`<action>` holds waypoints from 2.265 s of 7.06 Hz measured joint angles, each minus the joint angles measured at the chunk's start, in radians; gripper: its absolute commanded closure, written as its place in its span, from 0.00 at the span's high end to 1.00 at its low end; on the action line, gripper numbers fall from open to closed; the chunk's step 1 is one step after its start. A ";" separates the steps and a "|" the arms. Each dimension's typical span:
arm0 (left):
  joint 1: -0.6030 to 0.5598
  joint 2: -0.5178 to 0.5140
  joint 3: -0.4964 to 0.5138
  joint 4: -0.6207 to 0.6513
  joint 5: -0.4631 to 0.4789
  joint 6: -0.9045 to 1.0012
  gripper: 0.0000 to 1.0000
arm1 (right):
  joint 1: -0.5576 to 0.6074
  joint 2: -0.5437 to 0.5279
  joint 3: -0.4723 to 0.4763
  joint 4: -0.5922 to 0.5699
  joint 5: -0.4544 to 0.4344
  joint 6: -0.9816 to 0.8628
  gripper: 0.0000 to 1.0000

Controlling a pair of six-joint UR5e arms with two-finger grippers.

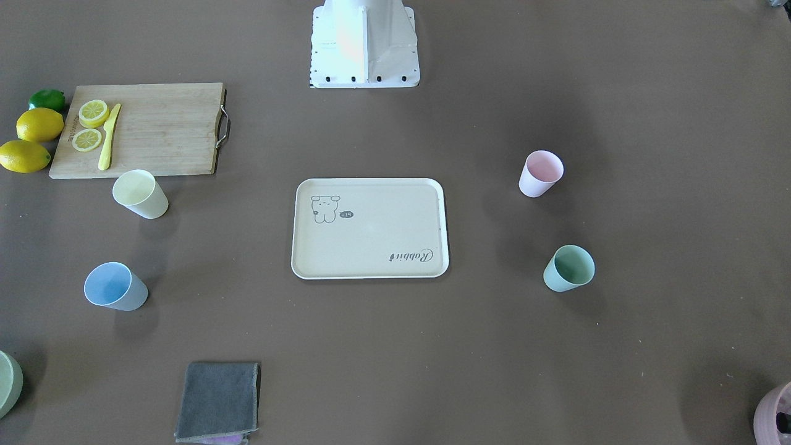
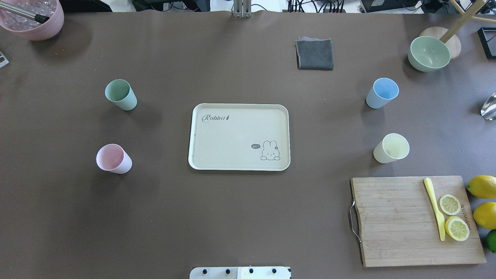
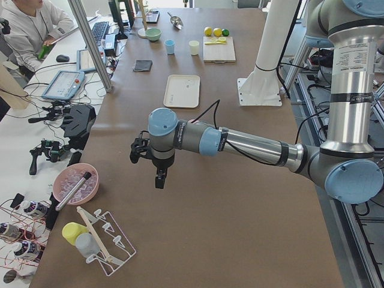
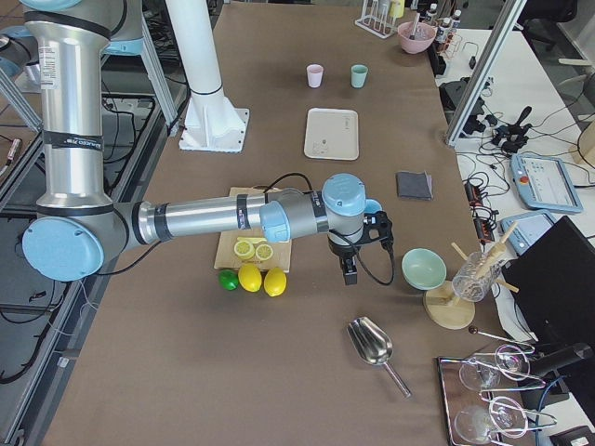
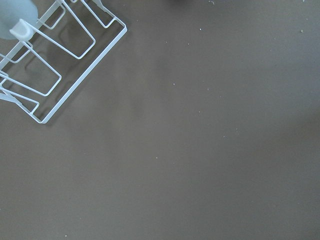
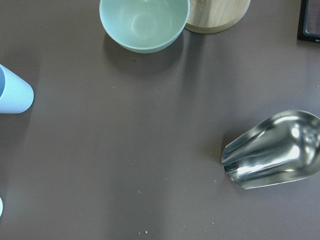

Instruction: Place all cups on tray

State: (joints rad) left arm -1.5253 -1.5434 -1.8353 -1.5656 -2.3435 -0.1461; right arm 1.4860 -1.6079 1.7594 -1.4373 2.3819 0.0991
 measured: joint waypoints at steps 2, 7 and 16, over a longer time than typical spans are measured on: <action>0.077 -0.024 -0.050 0.001 -0.001 -0.126 0.97 | -0.049 -0.003 0.033 0.002 0.006 0.080 0.99; 0.441 -0.099 -0.163 -0.048 0.049 -0.603 0.97 | -0.267 -0.004 0.113 0.013 -0.001 0.294 0.92; 0.628 -0.108 -0.147 -0.106 0.139 -0.759 0.89 | -0.568 0.083 0.088 0.018 -0.132 0.549 0.00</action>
State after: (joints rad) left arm -0.8970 -1.6518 -1.9826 -1.6714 -2.2049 -0.9048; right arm 0.9183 -1.5253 1.8478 -1.4189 2.2495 0.6480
